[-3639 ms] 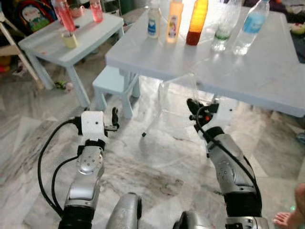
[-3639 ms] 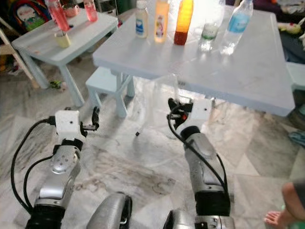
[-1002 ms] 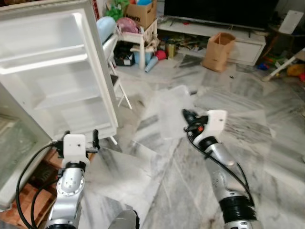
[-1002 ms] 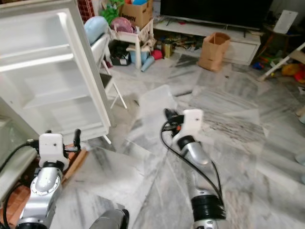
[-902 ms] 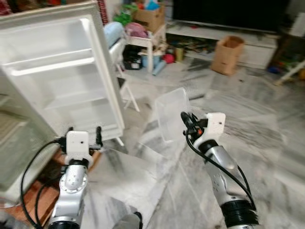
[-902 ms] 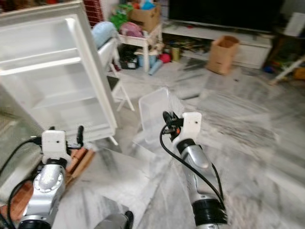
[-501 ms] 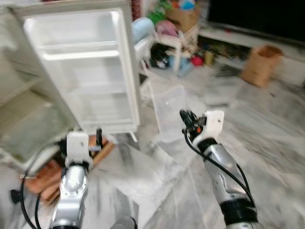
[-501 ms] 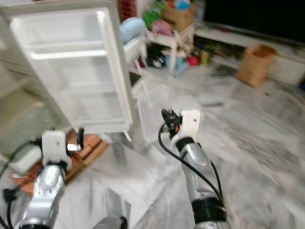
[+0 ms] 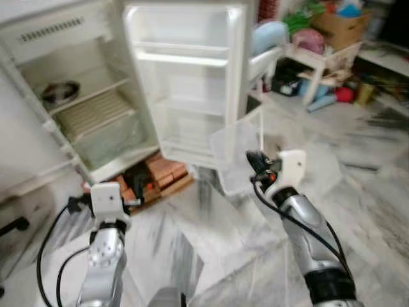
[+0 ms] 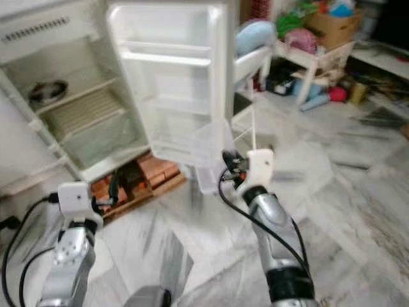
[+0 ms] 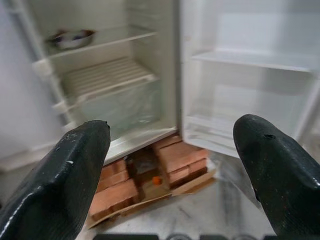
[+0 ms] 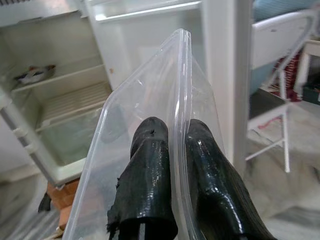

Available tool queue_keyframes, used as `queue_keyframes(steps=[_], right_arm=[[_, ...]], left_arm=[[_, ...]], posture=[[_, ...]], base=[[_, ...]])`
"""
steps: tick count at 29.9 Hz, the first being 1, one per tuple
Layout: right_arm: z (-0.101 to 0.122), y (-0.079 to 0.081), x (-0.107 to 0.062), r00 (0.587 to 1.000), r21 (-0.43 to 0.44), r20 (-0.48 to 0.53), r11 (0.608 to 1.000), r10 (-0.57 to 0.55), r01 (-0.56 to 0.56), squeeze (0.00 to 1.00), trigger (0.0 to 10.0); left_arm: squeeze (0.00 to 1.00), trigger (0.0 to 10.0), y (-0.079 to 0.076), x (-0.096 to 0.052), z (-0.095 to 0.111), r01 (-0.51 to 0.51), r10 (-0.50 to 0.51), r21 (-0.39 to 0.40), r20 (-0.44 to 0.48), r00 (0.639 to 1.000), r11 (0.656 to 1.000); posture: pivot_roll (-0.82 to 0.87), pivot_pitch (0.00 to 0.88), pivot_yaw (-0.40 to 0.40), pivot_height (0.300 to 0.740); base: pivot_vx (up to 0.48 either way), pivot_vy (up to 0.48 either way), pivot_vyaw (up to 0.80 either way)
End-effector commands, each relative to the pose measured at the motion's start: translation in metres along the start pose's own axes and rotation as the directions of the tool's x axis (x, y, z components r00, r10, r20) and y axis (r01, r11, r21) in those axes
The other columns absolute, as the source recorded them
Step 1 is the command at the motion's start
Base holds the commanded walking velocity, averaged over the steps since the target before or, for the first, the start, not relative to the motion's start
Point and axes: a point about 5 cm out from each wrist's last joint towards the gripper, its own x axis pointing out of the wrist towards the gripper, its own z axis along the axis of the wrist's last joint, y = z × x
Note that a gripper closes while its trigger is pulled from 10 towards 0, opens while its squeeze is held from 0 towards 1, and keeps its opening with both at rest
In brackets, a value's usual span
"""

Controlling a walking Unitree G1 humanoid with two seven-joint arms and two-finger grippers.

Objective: Restocking fridge

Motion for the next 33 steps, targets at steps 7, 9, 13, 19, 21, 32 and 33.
queue_keyframes(steps=[7, 9, 13, 19, 21, 32, 33], right_arm=[[0.0029, 0.0115, 0.0046, 0.999, 0.007, 0.01, 0.999, 0.041, -0.041, 0.0, 10.0], [0.0029, 0.0115, 0.0046, 0.999, 0.007, 0.01, 0.999, 0.041, -0.041, 0.0, 10.0], [0.0029, 0.0115, 0.0046, 0.999, 0.007, 0.01, 0.999, 0.041, -0.041, 0.0, 10.0], [0.0029, 0.0115, 0.0046, 0.999, 0.007, 0.01, 0.999, 0.041, -0.041, 0.0, 10.0], [0.0029, 0.0115, 0.0046, 0.999, 0.007, 0.01, 0.999, 0.041, -0.041, 0.0, 10.0], [0.0029, 0.0115, 0.0046, 0.999, 0.007, 0.01, 0.999, 0.041, -0.041, 0.0, 10.0], [0.0029, 0.0115, 0.0046, 0.999, 0.007, 0.01, 0.999, 0.041, -0.041, 0.0, 10.0]], left_arm=[[0.0, 10.0, 0.0067, -0.0006, 0.0005, -0.016, 0.016, 0.006, -0.011, 1.0, 1.0], [0.0, 10.0, 0.0067, -0.0006, 0.0005, -0.016, 0.016, 0.006, -0.011, 1.0, 1.0], [0.0, 10.0, 0.0067, -0.0006, 0.0005, -0.016, 0.016, 0.006, -0.011, 1.0, 1.0], [0.0, 10.0, 0.0067, -0.0006, 0.0005, -0.016, 0.016, 0.006, -0.011, 1.0, 1.0], [0.0, 10.0, 0.0067, -0.0006, 0.0005, -0.016, 0.016, 0.006, -0.011, 1.0, 1.0], [0.0, 10.0, 0.0067, -0.0006, 0.0005, -0.016, 0.016, 0.006, -0.011, 1.0, 1.0], [0.0, 10.0, 0.0067, -0.0006, 0.0005, -0.016, 0.016, 0.006, -0.011, 1.0, 1.0]], posture=[[0.09, 0.052, 0.001, 0.74], [0.09, 0.052, 0.001, 0.74], [0.09, 0.052, 0.001, 0.74], [0.09, 0.052, 0.001, 0.74], [0.09, 0.052, 0.001, 0.74], [0.09, 0.052, 0.001, 0.74], [0.09, 0.052, 0.001, 0.74]], base=[[0.0, 0.0, 0.79], [0.0, 0.0, 0.79], [0.0, 0.0, 0.79], [0.0, 0.0, 0.79], [0.0, 0.0, 0.79], [0.0, 0.0, 0.79], [0.0, 0.0, 0.79]])
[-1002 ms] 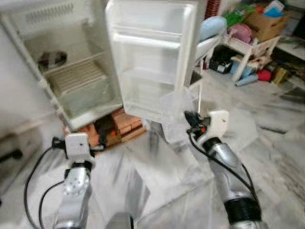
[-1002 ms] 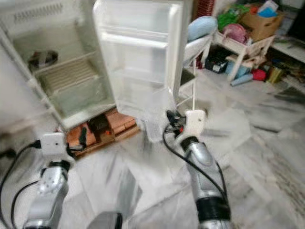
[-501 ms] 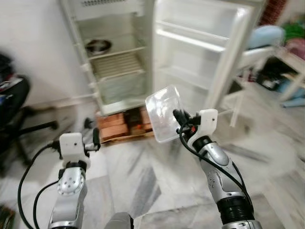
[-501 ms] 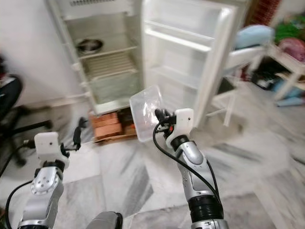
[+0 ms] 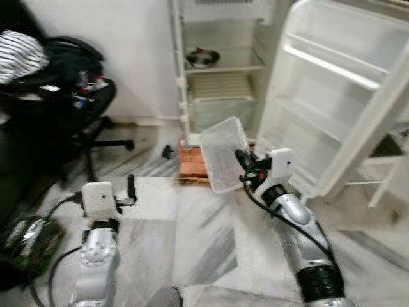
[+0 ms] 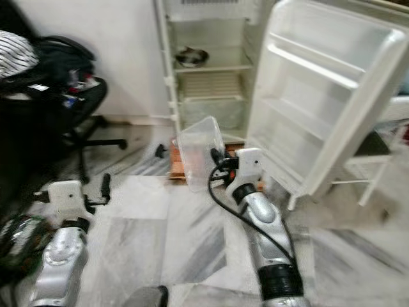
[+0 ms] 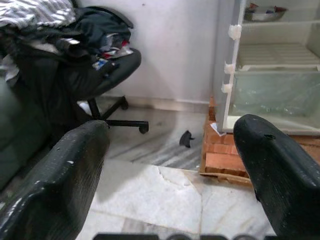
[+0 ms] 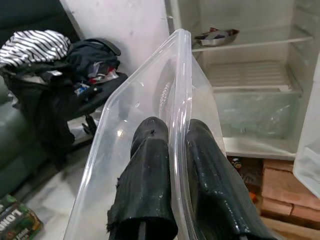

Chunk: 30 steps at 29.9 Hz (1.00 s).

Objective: Restocking fridge

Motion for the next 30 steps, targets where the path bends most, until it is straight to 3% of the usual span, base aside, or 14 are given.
queue_keyframes(steps=[1, 5, 10, 19, 30], right_arm=[[0.004, 0.007, 0.005, 1.0, 0.004, 0.018, 1.0, 0.026, -0.026, 0.0, 10.0], [-0.002, 0.016, 0.005, 0.999, 0.038, -0.003, 0.998, 0.044, -0.044, 0.0, 10.0], [0.0, 0.012, 0.005, 1.0, 0.046, 0.011, 0.999, 0.02, -0.021, 0.0, 10.0], [0.0, 0.007, 0.007, 1.0, 0.04, 0.005, 0.999, -0.003, 0.003, 0.0, 10.0], [0.002, 0.007, 0.008, 1.0, 0.033, 0.012, 0.999, -0.004, 0.003, 0.0, 10.0]], left_arm=[[0.0, 10.0, 0.008, 0.001, 0.002, -0.02, 0.02, 0.009, 0.002, 1.0, 1.0], [0.0, 10.0, 0.006, 0.003, 0.006, 0.036, -0.037, 0.051, 0.022, 0.999, 0.998], [0.0, 10.0, 0.004, 0.003, 0.006, 0.047, -0.049, 0.049, 0.029, 0.998, 0.998], [0.0, 10.0, 0.001, 0.003, 0.007, 0.062, -0.064, 0.047, 0.032, 0.997, 0.997], [0.0, 10.0, -0.002, 0.004, 0.009, 0.094, -0.097, 0.044, 0.056, 0.994, 0.995]], posture=[[0.09, 0.052, 0.001, 0.74], [0.1, 0.059, 0.018, 0.74], [0.1, 0.058, 0.015, 0.74], [0.1, 0.052, 0.012, 0.74], [0.09, 0.05, 0.011, 0.74]], base=[[0.0, 0.0, 0.79], [0.259, 0.25, 0.2], [0.412, 0.162, 0.0], [0.056, 0.0, 0.0], [0.431, 0.0, -0.57]])
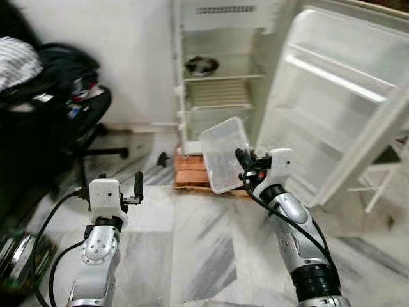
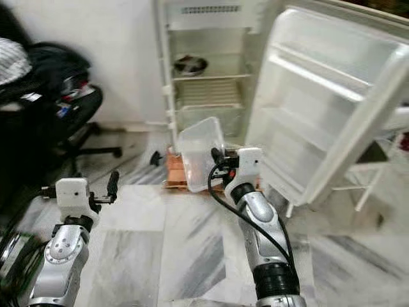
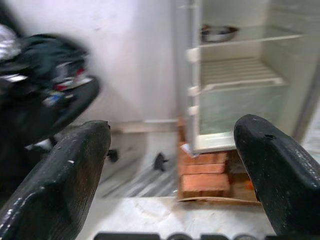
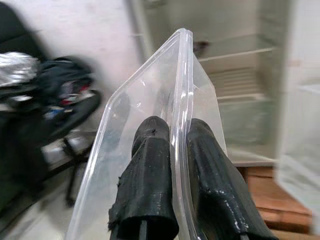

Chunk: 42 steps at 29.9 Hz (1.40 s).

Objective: Restocking fridge

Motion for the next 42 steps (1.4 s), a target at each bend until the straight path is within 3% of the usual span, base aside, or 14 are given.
queue_keyframes(steps=[1, 9, 42], right_arm=[[0.0031, -0.0018, 0.0019, 1.0, -0.004, 0.008, 1.0, -0.004, 0.004, 0.0, 10.0], [0.0032, -0.0001, 0.0025, 1.0, -0.007, 0.012, 1.0, 0.001, -0.001, 0.0, 10.0], [0.0, 0.0009, 0.0032, 1.0, -0.009, 0.005, 1.0, -0.003, 0.003, 0.0, 10.0]], left_arm=[[0.0, 10.0, -0.0024, 0.0022, 0.0038, 0.012, -0.012, -0.002, 0.016, 1.0, 1.0], [0.0, 10.0, -0.0011, 0.002, 0.0026, -0.003, 0.003, -0.031, 0.005, 1.0, 1.0], [0.0, 10.0, -0.004, 0.0026, 0.0027, 0.029, -0.029, -0.029, -0.009, 1.0, 0.999]], posture=[[0.09, 0.051, 0.009, 0.74], [0.1, 0.055, 0.008, 0.74], [0.1, 0.063, 0.011, 0.74]], base=[[0.45, 0.0, -0.59], [0.447, 0.0, -0.4], [0.378, 0.29, 0.0]])
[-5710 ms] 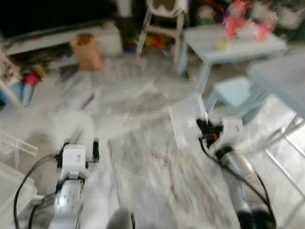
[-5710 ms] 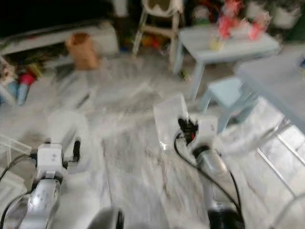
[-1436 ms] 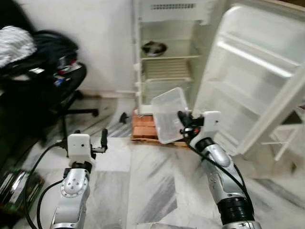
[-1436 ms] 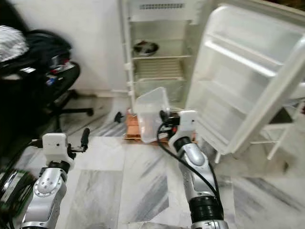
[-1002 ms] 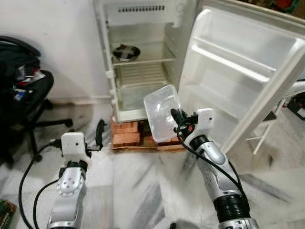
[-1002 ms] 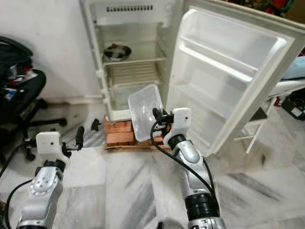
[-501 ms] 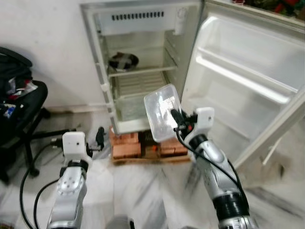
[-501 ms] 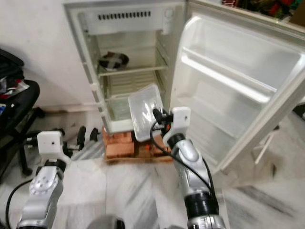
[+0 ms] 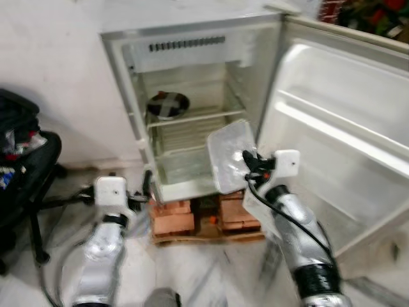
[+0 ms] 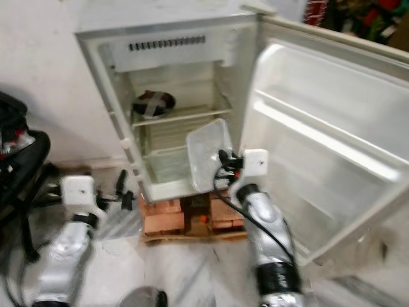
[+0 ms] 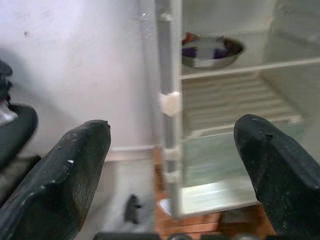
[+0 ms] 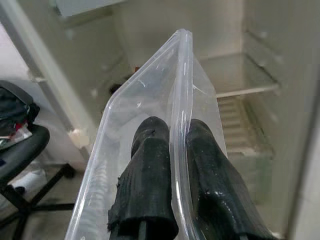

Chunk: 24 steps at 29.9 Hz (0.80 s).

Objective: Restocking fridge

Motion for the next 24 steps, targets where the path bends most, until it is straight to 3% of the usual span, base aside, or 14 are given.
queue_keyframes(steps=[1, 6, 17, 24], right_arm=[[0.002, -0.0116, -0.0046, 0.999, -0.011, 0.003, 0.999, -0.036, 0.037, 0.0, 10.0], [0.0019, -0.0115, -0.0041, 0.999, -0.012, 0.004, 0.999, -0.036, 0.036, 0.0, 10.0], [0.0032, -0.0111, -0.0027, 0.999, -0.014, 0.012, 0.999, -0.04, 0.04, 0.0, 10.0], [0.0038, -0.0117, -0.0024, 0.999, -0.017, 0.017, 0.999, -0.046, 0.046, 0.0, 10.0]], left_arm=[[0.0, 10.0, -0.0093, 0.0013, 0.0021, 0.031, -0.031, -0.003, 0.011, 0.999, 1.0], [0.0, 10.0, -0.0107, 0.0012, 0.003, 0.041, -0.042, 0.013, 0.017, 0.999, 0.999], [0.0, 10.0, -0.0104, 0.0022, 0.0012, 0.032, -0.032, 0.021, -0.005, 0.999, 0.999], [0.0, 10.0, -0.0103, -0.0003, -0.0008, 0.035, -0.035, 0.011, -0.028, 0.999, 0.999]], posture=[[0.1, 0.063, 0.011, 0.74], [0.1, 0.064, 0.01, 0.74], [0.1, 0.065, 0.01, 0.74], [0.11, 0.067, 0.009, 0.74]], base=[[0.311, 0.368, 0.0], [0.35, 0.325, 0.0], [0.472, 0.0, 0.0], [0.0, 0.0, 0.0]])
